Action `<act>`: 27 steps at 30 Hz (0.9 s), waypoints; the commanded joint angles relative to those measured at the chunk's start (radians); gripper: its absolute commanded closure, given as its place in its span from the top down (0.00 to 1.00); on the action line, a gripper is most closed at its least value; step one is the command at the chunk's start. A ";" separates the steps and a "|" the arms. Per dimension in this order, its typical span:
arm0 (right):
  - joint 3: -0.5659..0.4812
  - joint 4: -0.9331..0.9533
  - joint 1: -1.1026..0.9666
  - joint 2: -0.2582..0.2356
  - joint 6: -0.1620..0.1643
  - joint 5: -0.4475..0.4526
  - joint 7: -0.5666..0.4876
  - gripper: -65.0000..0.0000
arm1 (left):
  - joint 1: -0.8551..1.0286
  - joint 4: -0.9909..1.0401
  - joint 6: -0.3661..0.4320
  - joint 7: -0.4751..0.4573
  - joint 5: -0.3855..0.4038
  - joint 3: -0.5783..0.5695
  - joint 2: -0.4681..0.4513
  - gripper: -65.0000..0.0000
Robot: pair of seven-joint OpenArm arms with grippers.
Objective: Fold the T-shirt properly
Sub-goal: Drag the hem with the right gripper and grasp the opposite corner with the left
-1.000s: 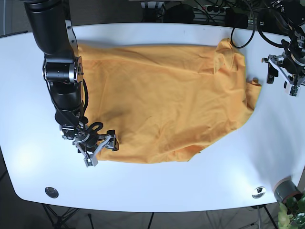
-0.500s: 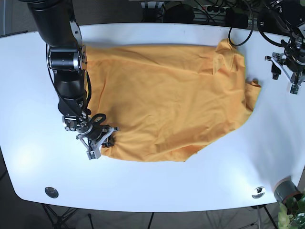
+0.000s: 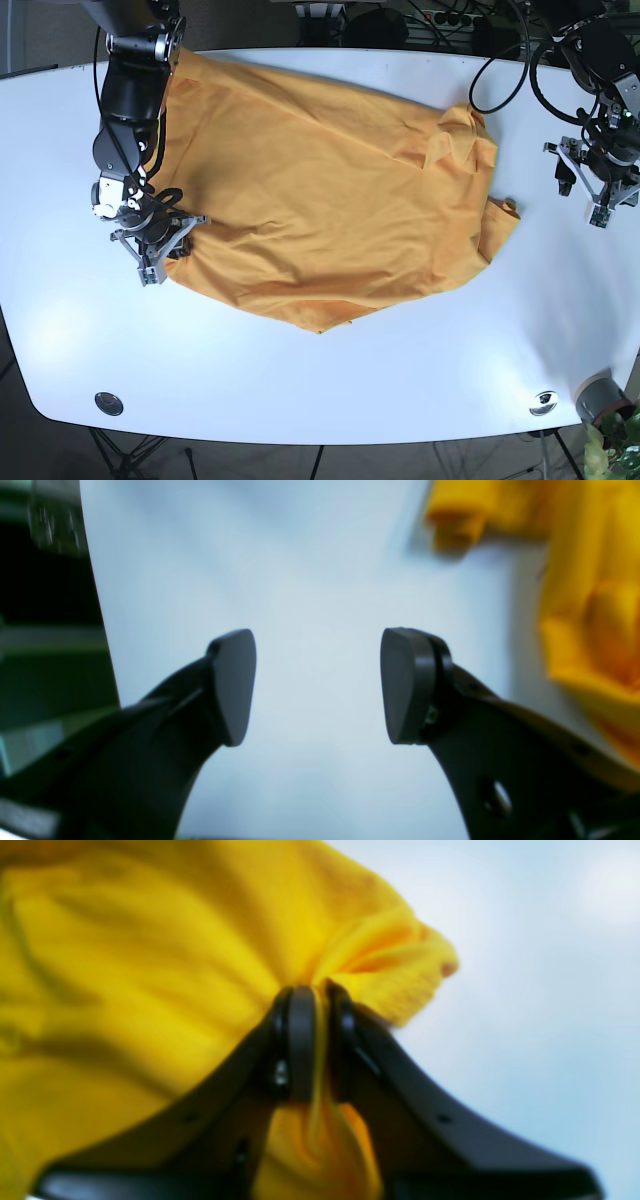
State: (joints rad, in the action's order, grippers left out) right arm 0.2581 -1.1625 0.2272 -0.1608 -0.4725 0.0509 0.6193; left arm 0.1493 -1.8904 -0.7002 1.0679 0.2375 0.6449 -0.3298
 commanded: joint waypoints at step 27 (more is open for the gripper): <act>0.303 0.098 0.180 -0.053 -0.226 0.059 0.153 0.86 | -0.003 -0.015 0.002 -0.002 -0.010 -0.066 -0.018 0.56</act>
State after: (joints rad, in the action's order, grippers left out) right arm 0.5560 -1.0775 0.3729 -0.1982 -0.6888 0.0597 0.7906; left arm 0.1551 -1.8885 -0.7006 1.0801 0.2245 0.5739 -0.3298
